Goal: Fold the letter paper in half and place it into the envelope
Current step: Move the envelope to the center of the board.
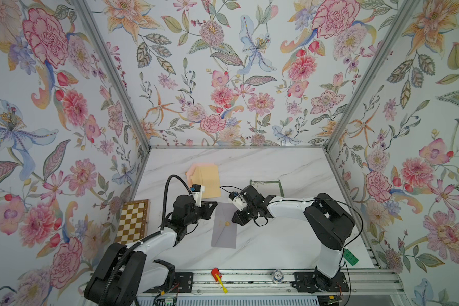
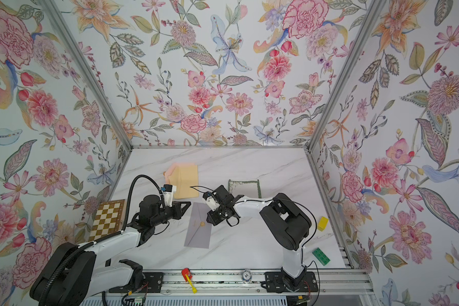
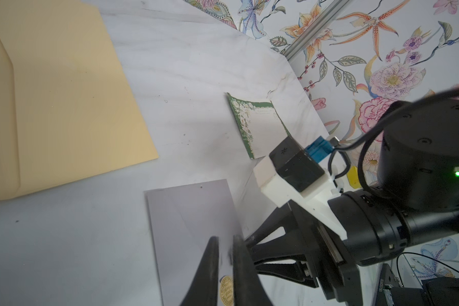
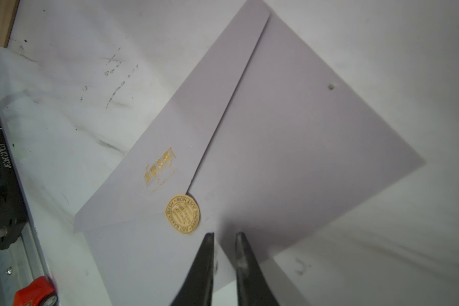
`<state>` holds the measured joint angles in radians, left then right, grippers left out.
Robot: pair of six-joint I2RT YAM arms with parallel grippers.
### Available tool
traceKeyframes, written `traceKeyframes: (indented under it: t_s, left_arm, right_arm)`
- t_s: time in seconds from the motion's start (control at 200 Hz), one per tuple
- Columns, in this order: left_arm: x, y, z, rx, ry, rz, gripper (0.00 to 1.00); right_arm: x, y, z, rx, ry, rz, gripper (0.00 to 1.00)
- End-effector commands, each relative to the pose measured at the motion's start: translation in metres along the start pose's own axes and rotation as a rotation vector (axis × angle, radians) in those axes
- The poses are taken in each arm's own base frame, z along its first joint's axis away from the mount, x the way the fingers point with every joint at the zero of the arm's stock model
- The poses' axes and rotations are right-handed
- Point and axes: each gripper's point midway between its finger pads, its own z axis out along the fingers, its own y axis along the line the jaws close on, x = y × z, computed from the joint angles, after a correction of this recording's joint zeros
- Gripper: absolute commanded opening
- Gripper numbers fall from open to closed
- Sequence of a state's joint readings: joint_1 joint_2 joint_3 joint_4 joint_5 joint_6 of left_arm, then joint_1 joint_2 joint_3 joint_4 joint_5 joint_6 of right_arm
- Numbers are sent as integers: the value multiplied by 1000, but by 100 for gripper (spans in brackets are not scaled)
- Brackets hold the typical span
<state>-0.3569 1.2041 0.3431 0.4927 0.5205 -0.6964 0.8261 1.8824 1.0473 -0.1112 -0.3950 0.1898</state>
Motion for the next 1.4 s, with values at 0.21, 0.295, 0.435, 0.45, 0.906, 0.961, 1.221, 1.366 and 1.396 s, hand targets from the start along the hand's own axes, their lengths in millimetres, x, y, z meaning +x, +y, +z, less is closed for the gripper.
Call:
traceKeyframes:
  t_s: [0.21, 0.295, 0.435, 0.45, 0.906, 0.961, 1.221, 1.366, 1.396]
  left_arm:
    - [9, 10, -11, -16, 10, -9, 15]
    - [9, 12, -13, -20, 2, -12, 16]
    - [11, 15, -15, -25, 4, -21, 16]
    - [12, 15, -16, -25, 4, -22, 16]
    - [1, 20, -25, -34, -62, -42, 16]
    - [-5, 17, -25, -27, -72, -38, 16]
    - [-35, 2, -5, 49, -95, -24, 17]
    - [-42, -7, 16, 79, -67, 8, 18]
    - [-43, -9, 20, 85, -60, 14, 18]
  right_arm:
    - [-4, 26, 39, -122, -6, 205, 18]
    - [-14, 31, 49, -155, -32, 248, 18]
    - [-27, 37, 63, -175, -40, 273, 18]
    - [-29, 37, 64, -175, -41, 277, 18]
    - [-78, 53, 38, -295, -213, 251, 18]
    - [-82, 45, 18, -279, -249, 239, 18]
    - [-60, -88, -74, 102, -248, 343, 29]
    - [-41, -149, -103, 257, -166, 389, 35]
    - [-37, -159, -106, 272, -145, 404, 35]
